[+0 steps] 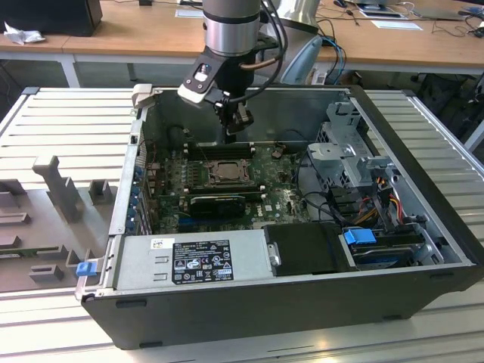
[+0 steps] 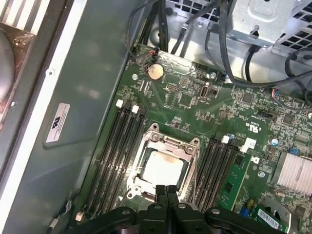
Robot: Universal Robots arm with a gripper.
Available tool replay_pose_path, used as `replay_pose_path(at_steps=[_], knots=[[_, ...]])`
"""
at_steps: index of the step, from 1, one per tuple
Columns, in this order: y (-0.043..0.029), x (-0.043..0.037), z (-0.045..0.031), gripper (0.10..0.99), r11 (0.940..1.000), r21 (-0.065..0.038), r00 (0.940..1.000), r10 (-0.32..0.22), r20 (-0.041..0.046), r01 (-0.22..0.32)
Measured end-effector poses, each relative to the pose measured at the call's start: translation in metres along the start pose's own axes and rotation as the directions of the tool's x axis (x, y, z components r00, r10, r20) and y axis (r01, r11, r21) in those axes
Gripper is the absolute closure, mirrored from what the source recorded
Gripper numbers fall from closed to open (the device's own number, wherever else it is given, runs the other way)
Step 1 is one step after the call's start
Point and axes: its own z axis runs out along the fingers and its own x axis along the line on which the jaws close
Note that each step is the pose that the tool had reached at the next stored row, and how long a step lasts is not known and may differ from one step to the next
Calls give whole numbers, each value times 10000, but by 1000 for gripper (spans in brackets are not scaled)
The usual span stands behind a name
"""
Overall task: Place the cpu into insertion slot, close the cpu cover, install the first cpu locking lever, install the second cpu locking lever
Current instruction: 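Install the first cpu locking lever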
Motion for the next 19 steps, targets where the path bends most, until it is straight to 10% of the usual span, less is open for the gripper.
replay_pose_path(at_steps=[19], knots=[[0,0,0,980,9927,24,9927,-1208,-52,1208]])
